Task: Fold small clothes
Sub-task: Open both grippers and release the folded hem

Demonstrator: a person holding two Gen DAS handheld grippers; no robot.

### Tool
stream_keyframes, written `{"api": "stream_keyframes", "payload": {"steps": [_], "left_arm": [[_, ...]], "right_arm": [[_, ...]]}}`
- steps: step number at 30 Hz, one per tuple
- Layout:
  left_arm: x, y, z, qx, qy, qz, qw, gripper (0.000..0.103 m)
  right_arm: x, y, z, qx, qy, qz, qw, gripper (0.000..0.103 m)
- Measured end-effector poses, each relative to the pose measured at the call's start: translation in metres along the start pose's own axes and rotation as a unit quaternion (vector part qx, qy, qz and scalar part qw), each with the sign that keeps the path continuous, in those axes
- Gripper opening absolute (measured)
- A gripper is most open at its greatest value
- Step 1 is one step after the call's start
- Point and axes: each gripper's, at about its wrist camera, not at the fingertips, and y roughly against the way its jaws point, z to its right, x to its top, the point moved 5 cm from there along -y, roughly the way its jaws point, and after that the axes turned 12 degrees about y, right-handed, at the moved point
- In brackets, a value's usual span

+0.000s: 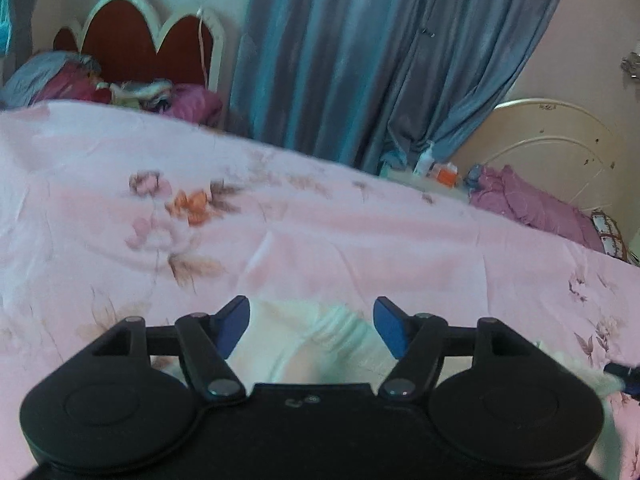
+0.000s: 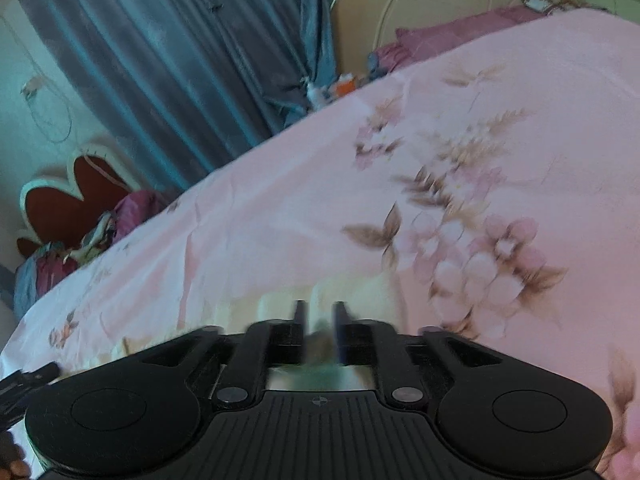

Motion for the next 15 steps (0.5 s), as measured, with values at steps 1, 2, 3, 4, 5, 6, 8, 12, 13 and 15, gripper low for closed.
{"api": "stream_keyframes", "payload": {"steps": [1, 2, 3, 4, 5, 6, 8, 12, 13, 15], "left_arm": [[0.002, 0.001, -0.001, -0.003, -0.006, -0.002, 1.0000, 0.067], [0.002, 0.001, -0.002, -0.005, -0.012, -0.006, 0.9999, 0.067], [0.000, 0.001, -0.003, -0.007, -0.018, -0.011, 0.9998, 0.067], [-0.002, -0.001, -0.003, -0.008, -0.026, -0.015, 0.9995, 0.067], [-0.006, -0.003, -0.003, -0.008, -0.037, -0.021, 0.9991, 0.066], [-0.009, -0.006, -0.003, -0.008, -0.046, -0.026, 0.9986, 0.066], [-0.017, -0.013, -0.001, -0.009, -0.060, -0.040, 0.9973, 0.063], [-0.026, -0.028, -0.002, 0.001, -0.065, -0.059, 0.9961, 0.054], [-0.028, -0.031, -0.004, 0.000, -0.062, -0.063, 0.9961, 0.043], [-0.031, -0.034, -0.005, -0.003, -0.061, -0.068, 0.9959, 0.027]], "right_arm": [[0.002, 0.003, 0.001, -0.003, 0.008, 0.010, 1.000, 0.064], [0.004, 0.004, 0.001, 0.000, 0.019, 0.012, 1.000, 0.064], [0.004, 0.003, 0.000, 0.007, 0.032, 0.009, 0.999, 0.064], [0.003, 0.002, -0.002, 0.013, 0.043, 0.007, 0.999, 0.064], [0.002, 0.000, -0.003, 0.017, 0.052, 0.003, 0.998, 0.064], [0.000, -0.003, -0.006, 0.019, 0.064, -0.002, 0.998, 0.064], [-0.005, -0.010, -0.012, 0.022, 0.086, -0.009, 0.996, 0.064], [-0.013, -0.023, -0.017, 0.019, 0.108, -0.019, 0.994, 0.057], [-0.014, -0.026, -0.017, 0.020, 0.112, -0.023, 0.993, 0.049], [-0.017, -0.031, -0.019, 0.028, 0.119, -0.034, 0.992, 0.025]]}}
